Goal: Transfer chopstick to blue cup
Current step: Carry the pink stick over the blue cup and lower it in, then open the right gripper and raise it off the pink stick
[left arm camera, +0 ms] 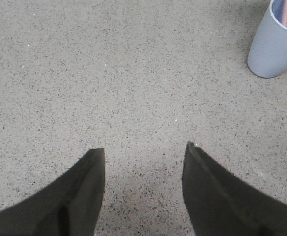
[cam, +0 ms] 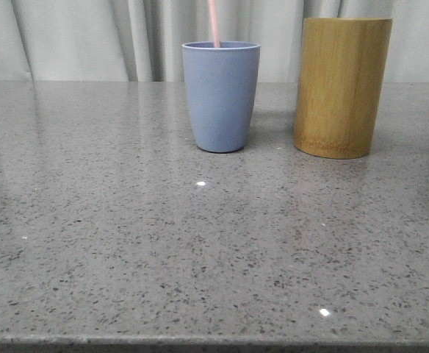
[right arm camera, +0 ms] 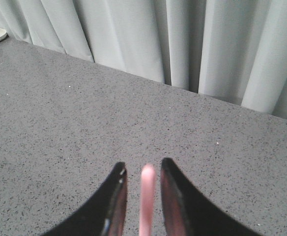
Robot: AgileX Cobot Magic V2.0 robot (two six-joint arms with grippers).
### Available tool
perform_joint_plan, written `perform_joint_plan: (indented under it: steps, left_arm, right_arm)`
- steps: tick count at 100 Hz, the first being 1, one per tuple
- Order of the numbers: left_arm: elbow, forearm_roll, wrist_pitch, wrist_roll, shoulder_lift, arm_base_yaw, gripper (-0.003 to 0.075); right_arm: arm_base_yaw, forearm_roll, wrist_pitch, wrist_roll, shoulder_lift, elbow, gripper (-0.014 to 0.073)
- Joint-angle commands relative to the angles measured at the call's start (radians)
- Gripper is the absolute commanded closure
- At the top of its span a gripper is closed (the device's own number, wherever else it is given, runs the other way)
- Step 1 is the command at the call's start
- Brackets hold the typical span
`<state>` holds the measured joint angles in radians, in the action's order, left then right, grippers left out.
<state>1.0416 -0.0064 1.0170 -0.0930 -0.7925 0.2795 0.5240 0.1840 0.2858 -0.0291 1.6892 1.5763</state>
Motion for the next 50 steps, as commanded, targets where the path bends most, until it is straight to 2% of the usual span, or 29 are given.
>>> perform_joint_plan:
  steps: [1, 23, 36, 50]
  left_arm:
    - [0.022, 0.000, -0.075, -0.008, 0.004, -0.003, 0.0372]
    - [0.022, 0.006, -0.084, -0.008, 0.008, -0.003, 0.0372]
    - [0.007, 0.006, -0.166, -0.010, 0.037, -0.003, 0.0372]
    - [-0.023, 0.040, -0.211, -0.055, 0.089, -0.003, 0.0372]
  right_arm:
    - [-0.002, 0.008, -0.074, -0.010, -0.051, 0.027, 0.0338]
    - [-0.004, 0.008, -0.077, -0.010, -0.083, 0.027, 0.0338]
    - [-0.004, -0.001, -0.091, -0.010, -0.124, 0.027, 0.0338]
    - [-0.014, -0.051, -0.045, -0.010, -0.173, 0.022, 0.0338]
